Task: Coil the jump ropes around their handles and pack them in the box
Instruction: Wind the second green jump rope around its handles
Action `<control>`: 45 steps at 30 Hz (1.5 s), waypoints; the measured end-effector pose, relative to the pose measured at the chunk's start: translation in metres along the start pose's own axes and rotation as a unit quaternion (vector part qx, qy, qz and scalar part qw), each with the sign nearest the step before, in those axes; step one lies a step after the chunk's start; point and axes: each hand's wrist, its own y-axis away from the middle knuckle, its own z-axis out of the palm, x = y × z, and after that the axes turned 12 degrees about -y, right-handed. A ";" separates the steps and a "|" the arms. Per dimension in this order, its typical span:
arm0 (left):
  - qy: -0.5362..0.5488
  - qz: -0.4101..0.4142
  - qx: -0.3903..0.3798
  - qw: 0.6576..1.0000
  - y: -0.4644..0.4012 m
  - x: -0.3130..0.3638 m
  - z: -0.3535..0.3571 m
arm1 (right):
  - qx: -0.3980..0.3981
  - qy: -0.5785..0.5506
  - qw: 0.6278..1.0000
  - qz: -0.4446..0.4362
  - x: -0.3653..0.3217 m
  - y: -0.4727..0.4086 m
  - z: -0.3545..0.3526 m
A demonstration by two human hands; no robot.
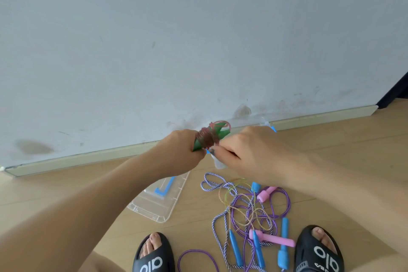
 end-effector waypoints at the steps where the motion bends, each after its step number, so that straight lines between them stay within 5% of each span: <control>1: -0.017 0.011 -0.001 1.000 0.002 0.002 0.002 | 0.012 0.013 1.000 -0.019 0.001 -0.002 -0.001; 16: -0.212 0.152 0.033 0.965 0.018 0.018 -0.002 | 0.089 -0.005 0.995 -0.044 0.020 -0.029 -0.017; 29: -0.278 0.182 0.071 0.941 0.020 0.010 -0.010 | -0.094 -0.265 0.947 0.153 0.020 -0.028 -0.007; 35: -0.181 0.215 0.101 0.954 0.027 0.013 -0.006 | -0.183 -0.374 0.868 0.270 0.015 -0.022 0.001; 40: -0.087 0.169 0.044 0.981 0.036 0.024 -0.014 | -0.184 -0.375 0.864 0.282 0.010 -0.019 -0.002; 45: -0.058 0.178 0.097 0.977 0.032 0.028 -0.015 | -0.198 -0.392 0.851 0.287 0.011 -0.018 -0.008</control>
